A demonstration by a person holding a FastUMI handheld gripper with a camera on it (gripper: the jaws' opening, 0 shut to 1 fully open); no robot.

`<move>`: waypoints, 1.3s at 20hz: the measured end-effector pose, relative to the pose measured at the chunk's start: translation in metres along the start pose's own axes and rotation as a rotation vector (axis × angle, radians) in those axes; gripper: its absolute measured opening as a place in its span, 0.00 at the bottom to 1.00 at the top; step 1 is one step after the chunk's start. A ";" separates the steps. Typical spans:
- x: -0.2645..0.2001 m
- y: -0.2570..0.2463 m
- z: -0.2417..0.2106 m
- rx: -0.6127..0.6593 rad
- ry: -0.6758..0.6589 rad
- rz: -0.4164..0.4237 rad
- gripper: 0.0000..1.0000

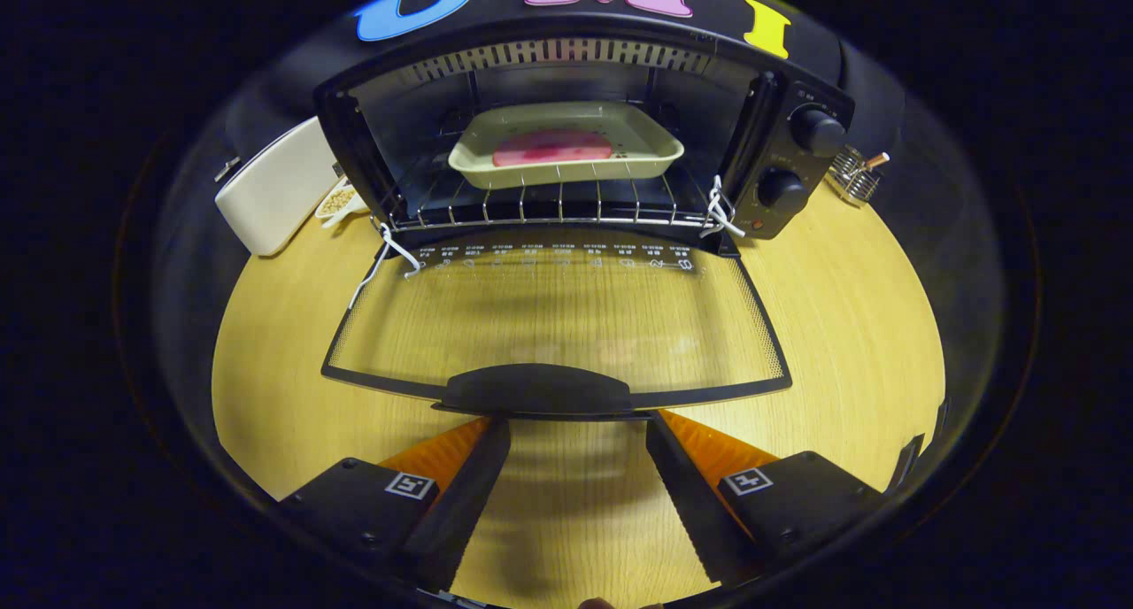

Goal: Open the toaster oven, put the food inside, and close the toaster oven door.

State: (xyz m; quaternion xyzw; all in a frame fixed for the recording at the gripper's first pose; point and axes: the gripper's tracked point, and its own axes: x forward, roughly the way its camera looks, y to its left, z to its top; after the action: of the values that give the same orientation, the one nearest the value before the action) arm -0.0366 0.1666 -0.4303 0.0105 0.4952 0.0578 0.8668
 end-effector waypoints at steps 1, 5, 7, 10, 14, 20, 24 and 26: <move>-0.004 0.000 0.003 -0.002 -0.014 0.007 1.00; -0.025 -0.003 0.015 -0.006 -0.079 0.021 1.00; -0.035 -0.004 0.021 0.011 -0.117 0.028 1.00; -0.049 -0.008 0.038 0.018 -0.183 0.024 1.00; -0.065 -0.013 0.064 0.060 -0.250 0.028 1.00; -0.077 -0.021 0.100 0.048 -0.322 0.009 1.00; -0.099 -0.030 0.118 0.030 -0.391 0.019 1.00; -0.121 -0.033 0.122 0.018 -0.434 0.031 1.00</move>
State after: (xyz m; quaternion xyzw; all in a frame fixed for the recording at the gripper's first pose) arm 0.0104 0.1254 -0.2674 0.0382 0.2974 0.0633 0.9519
